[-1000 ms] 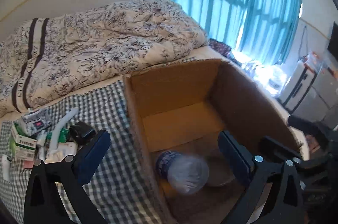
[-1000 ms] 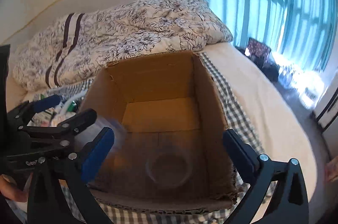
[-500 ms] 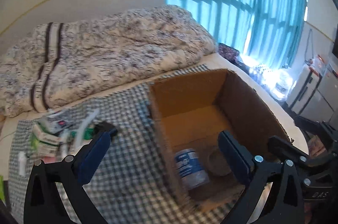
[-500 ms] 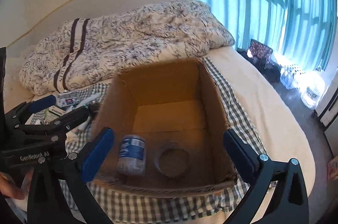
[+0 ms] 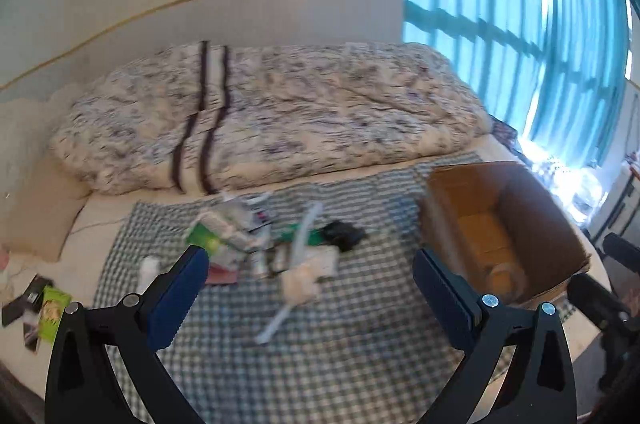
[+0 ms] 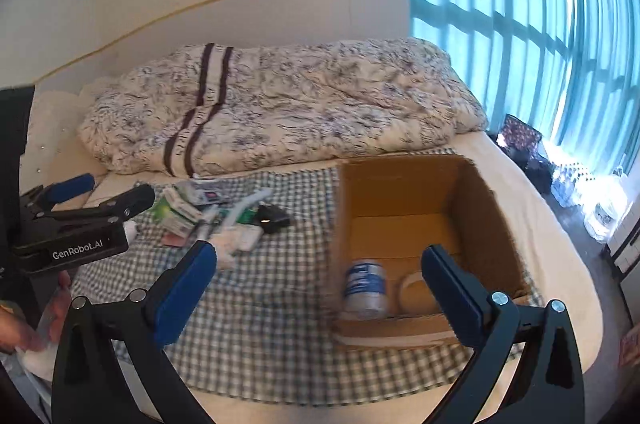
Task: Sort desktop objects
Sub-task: 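Withdraw both tools from the box back over the cloth, then grasp the green-and-white medicine box with the left tool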
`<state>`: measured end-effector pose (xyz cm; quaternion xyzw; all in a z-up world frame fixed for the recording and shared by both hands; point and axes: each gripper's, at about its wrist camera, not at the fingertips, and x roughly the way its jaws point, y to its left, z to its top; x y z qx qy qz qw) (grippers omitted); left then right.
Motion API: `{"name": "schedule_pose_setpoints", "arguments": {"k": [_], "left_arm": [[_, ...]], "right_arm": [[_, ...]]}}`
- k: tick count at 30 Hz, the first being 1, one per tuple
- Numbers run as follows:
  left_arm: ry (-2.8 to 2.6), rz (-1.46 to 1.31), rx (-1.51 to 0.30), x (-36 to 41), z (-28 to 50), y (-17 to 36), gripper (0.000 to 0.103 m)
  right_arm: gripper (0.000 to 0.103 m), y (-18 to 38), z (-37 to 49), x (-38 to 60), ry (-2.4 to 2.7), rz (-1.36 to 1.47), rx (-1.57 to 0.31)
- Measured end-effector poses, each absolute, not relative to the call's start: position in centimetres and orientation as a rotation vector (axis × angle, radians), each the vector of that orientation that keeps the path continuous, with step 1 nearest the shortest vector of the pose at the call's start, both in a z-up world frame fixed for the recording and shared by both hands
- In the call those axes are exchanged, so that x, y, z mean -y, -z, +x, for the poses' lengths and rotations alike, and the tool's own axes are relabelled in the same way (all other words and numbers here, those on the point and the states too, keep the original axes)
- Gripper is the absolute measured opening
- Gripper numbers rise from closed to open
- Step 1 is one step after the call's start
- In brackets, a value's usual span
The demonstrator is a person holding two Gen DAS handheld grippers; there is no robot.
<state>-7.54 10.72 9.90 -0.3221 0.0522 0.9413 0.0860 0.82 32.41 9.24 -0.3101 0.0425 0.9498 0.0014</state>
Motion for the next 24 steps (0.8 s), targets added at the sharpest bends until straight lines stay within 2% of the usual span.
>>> {"name": "schedule_pose_setpoints", "arguments": {"k": [14,24], "left_arm": [[-2.973,-1.119,-0.068,4.5,-8.6,-3.9,0.103],[-2.916,-1.128,-0.043,7.2,-13.7,1.9,0.103]], "right_arm": [[0.103,-4.6,-3.4,-22.5,-3.032,-1.151,-0.125],[0.103,0.9,-9.8,-19.6,-3.036,-1.263,-0.077]]}}
